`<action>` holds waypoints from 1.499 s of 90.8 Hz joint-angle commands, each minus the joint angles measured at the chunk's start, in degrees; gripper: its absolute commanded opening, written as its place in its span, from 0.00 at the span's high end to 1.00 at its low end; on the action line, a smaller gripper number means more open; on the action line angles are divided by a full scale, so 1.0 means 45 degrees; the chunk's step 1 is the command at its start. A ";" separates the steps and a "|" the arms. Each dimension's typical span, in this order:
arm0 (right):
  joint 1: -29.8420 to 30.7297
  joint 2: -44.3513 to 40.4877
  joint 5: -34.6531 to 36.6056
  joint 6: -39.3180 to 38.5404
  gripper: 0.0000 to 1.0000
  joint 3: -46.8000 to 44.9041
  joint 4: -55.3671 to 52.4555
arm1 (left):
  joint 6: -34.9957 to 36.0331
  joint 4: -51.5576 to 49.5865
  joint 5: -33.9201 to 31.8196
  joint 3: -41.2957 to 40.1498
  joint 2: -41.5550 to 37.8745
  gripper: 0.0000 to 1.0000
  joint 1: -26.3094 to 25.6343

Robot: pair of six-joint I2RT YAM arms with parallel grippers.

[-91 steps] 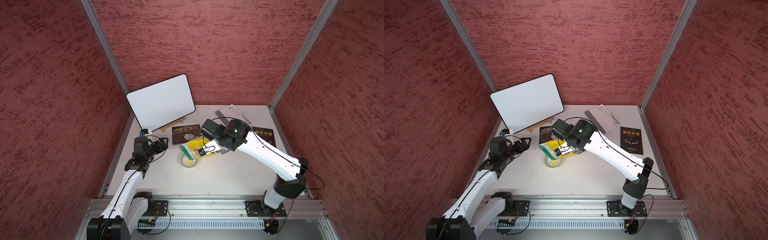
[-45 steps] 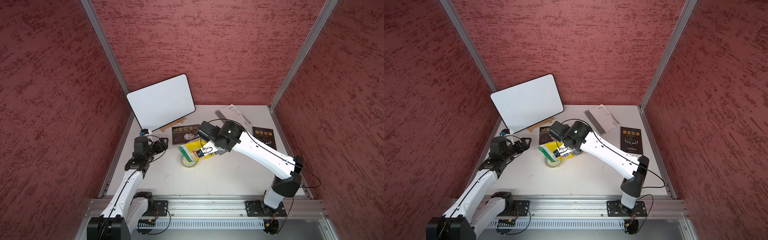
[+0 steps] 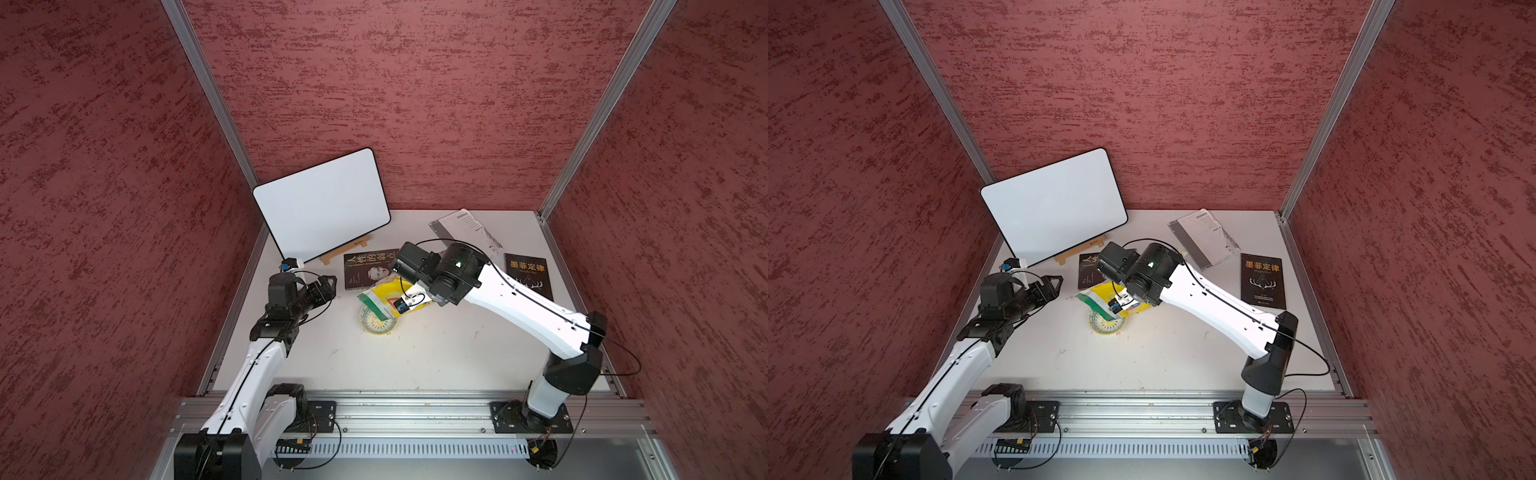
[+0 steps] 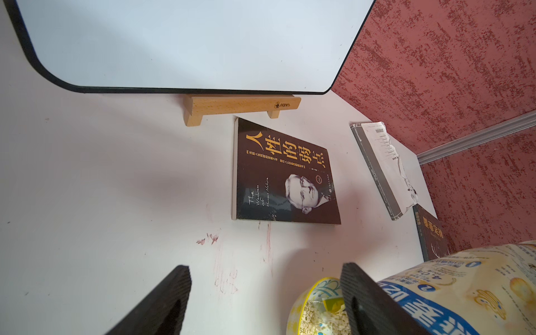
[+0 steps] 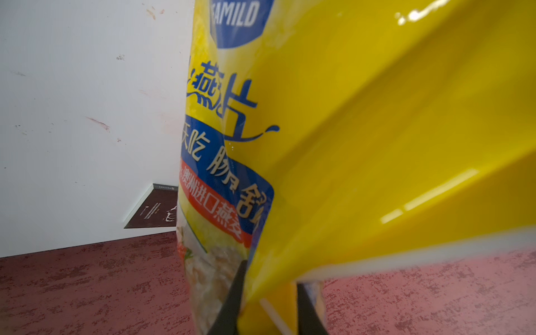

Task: Pour the oats into the breakfast bowl
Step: Pour the oats into the bowl.

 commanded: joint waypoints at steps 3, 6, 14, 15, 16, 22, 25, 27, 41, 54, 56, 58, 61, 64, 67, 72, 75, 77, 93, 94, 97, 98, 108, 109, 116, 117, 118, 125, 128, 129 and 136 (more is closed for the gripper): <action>0.0429 -0.0871 0.2112 -0.0687 1.00 0.0050 0.1360 | 0.0067 0.0208 -0.0037 0.0010 0.0076 0.14 0.0149; 0.0437 -0.0846 0.2113 -0.0674 1.00 0.0065 0.1362 | 0.0067 0.0198 -0.0026 0.0017 0.0090 0.14 0.0159; 0.0438 -0.0972 0.2119 -0.0828 1.00 0.0182 0.1712 | 0.0066 0.0158 -0.0008 -0.0002 0.0039 0.14 0.0149; 0.0438 -0.1005 0.2130 -0.0856 1.00 0.0182 0.1784 | 0.0071 0.0158 -0.0018 -0.0002 0.0039 0.14 0.0149; 0.0448 -0.1022 0.2135 -0.0899 1.00 0.0182 0.1830 | 0.0063 0.0158 -0.0013 -0.0002 0.0039 0.14 0.0149; 0.0445 -0.1039 0.2157 -0.1056 1.00 0.0184 0.1872 | 0.0061 0.0184 -0.0005 0.0003 0.0026 0.14 0.0160; 0.0439 -0.1001 0.2133 -0.0994 1.00 0.0214 0.1782 | 0.0069 0.0183 -0.0007 0.0013 0.0043 0.14 0.0175; 0.0439 -0.0956 0.2090 -0.0907 1.00 0.0258 0.1701 | 0.0064 0.0194 -0.0003 0.0017 0.0040 0.14 0.0180; 0.0370 -0.0972 0.1746 -0.0411 1.00 0.0446 0.1358 | 0.0070 0.0138 0.0018 0.0018 0.0029 0.14 0.0180; 0.0196 -0.1144 0.1713 -0.0455 1.00 0.0354 0.1351 | 0.0057 0.0127 0.0014 0.0035 0.0017 0.14 0.0179; 0.0163 -0.1177 0.1721 -0.0455 1.00 0.0328 0.1349 | 0.0061 0.0126 0.0017 0.0037 0.0034 0.14 0.0196; 0.0140 -0.1195 0.1714 -0.0454 1.00 0.0297 0.1348 | 0.0057 0.0135 -0.0002 0.0037 0.0043 0.14 0.0205; 0.0113 -0.1263 0.1702 -0.0474 1.00 0.0265 0.1392 | 0.0056 0.0126 -0.0002 0.0037 0.0059 0.14 0.0193; 0.0075 -0.1320 0.1693 -0.0474 1.00 0.0205 0.1446 | 0.0066 0.0144 0.0003 0.0037 0.0071 0.14 0.0194; 0.0054 -0.1410 0.1692 -0.0501 1.00 0.0131 0.1490 | 0.0057 0.0129 0.0001 0.0037 0.0078 0.14 0.0194; 0.0002 -0.1515 0.1692 -0.0549 1.00 0.0036 0.1543 | 0.0056 0.0106 0.0010 0.0037 0.0080 0.14 0.0207; -0.0024 -0.1574 0.1701 -0.0552 1.00 0.0003 0.1526 | 0.0061 0.0112 0.0012 0.0037 0.0079 0.14 0.0203; -0.0043 -0.1636 0.1699 -0.0552 1.00 0.0005 0.1524 | 0.0077 0.0107 0.0007 0.0037 0.0093 0.14 0.0202; -0.0089 -0.1943 0.1640 -0.0730 1.00 -0.0282 0.1667 | 0.0094 0.0070 -0.0064 0.0037 0.0107 0.14 0.0192; -0.0089 -0.1949 0.1646 -0.0749 1.00 -0.0333 0.1664 | 0.0094 0.0065 -0.0056 0.0027 0.0112 0.14 0.0190; -0.0087 -0.1955 0.1654 -0.0770 1.00 -0.0432 0.1646 | 0.0100 0.0063 -0.0065 0.0051 0.0132 0.14 0.0206; -0.0088 -0.1955 0.1653 -0.0768 1.00 -0.0447 0.1624 | 0.0107 0.0062 -0.0066 0.0054 0.0144 0.14 0.0197; -0.0077 -0.2113 0.1529 -0.0753 1.00 -0.0573 0.1708 | 0.0113 0.0027 -0.0064 0.0040 0.0131 0.14 0.0199; -0.0073 -0.2161 0.1542 -0.0780 1.00 -0.0615 0.1733 | 0.0124 0.0024 -0.0075 0.0038 0.0124 0.14 0.0194; -0.0080 -0.2409 0.1665 -0.0949 1.00 -0.0887 0.1884 | 0.0134 -0.0010 -0.0100 0.0037 0.0114 0.14 0.0191; -0.0075 -0.2427 0.1678 -0.0955 1.00 -0.0938 0.1880 | 0.0124 0.0006 -0.0113 0.0037 0.0106 0.14 0.0200; -0.0082 -0.2465 0.1685 -0.0969 1.00 -0.0974 0.1868 | 0.0129 0.0013 -0.0119 0.0037 0.0112 0.14 0.0194; -0.0083 -0.2529 0.1751 -0.0921 1.00 -0.1117 0.1718 | 0.0123 0.0037 -0.0124 0.0056 0.0153 0.14 0.0188; -0.0091 -0.2545 0.1807 -0.0881 1.00 -0.1157 0.1626 | 0.0133 0.0055 -0.0122 0.0057 0.0176 0.14 0.0198; -0.0080 -0.2553 0.1827 -0.0863 1.00 -0.1161 0.1624 | 0.0133 0.0048 -0.0114 0.0057 0.0176 0.14 0.0203; -0.0083 -0.2622 0.1905 -0.0894 1.00 -0.1247 0.1695 | 0.0133 0.0041 -0.0092 0.0076 0.0207 0.14 0.0194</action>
